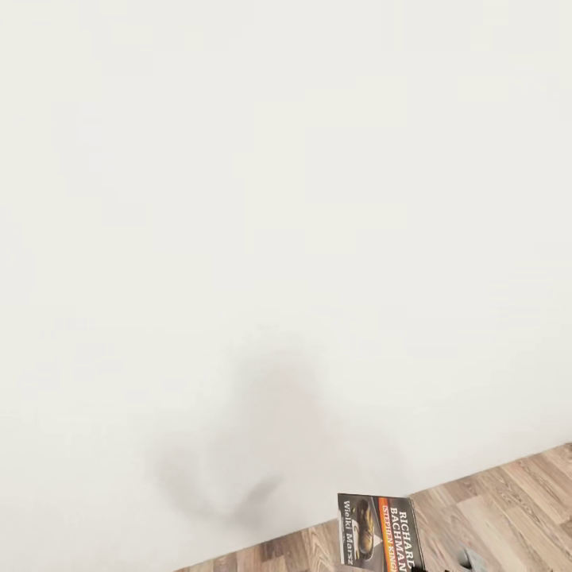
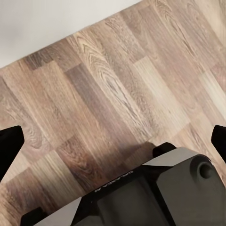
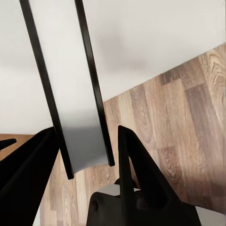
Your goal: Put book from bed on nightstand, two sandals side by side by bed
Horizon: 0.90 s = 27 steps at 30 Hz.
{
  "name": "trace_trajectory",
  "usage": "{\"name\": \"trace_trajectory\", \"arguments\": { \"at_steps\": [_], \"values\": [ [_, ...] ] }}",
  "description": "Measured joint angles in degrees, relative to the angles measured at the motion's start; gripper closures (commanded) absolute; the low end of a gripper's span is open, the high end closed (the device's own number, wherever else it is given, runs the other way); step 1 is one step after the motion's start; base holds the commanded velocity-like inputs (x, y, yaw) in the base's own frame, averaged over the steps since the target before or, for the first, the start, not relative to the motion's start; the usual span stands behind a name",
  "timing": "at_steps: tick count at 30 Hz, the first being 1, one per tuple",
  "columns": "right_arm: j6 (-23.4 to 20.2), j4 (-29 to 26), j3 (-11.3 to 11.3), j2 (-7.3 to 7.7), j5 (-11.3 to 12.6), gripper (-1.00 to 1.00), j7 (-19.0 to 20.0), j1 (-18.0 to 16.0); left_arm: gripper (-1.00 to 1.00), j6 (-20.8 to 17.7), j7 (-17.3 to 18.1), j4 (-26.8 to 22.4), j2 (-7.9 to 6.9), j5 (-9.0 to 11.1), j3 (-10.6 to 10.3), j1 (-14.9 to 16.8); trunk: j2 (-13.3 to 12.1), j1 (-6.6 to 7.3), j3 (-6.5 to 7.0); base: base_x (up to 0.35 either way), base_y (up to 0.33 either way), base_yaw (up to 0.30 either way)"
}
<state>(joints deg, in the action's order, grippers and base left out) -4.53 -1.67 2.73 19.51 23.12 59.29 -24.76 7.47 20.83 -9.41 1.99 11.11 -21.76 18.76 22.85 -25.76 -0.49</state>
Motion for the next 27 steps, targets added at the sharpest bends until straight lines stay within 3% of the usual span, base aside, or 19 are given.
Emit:
{"name": "trace_trajectory", "arguments": {
  "at_steps": [9, 21, 27],
  "values": [
    [0.0, 0.0, 0.0, -0.01, 0.0, 1.0, 0.0, 0.0, -1.0, 0.0, 0.0, 0.0, 0.03, 0.0, 0.0, 0.0, 0.0, 0.0, 0.0, 0.008, 0.0, -0.194],
    [0.0, 0.0, 0.1, -0.01, 0.0, 1.0, 0.0, 0.0, -1.0, -0.1, -0.1, 0.0, 0.05, 0.0, -0.1, 0.0, 0.0, 0.03, 0.0, 0.277, 0.0, -0.194],
    [0.0, 0.0, 0.0, -0.01, 0.0, 1.0, 0.1, 0.0, -1.0, 0.0, 0.0, 0.0, 0.05, 0.0, 0.0, 0.0, 0.0, 0.0, 0.0, 0.064, 0.0, -0.194]
  ]
}}
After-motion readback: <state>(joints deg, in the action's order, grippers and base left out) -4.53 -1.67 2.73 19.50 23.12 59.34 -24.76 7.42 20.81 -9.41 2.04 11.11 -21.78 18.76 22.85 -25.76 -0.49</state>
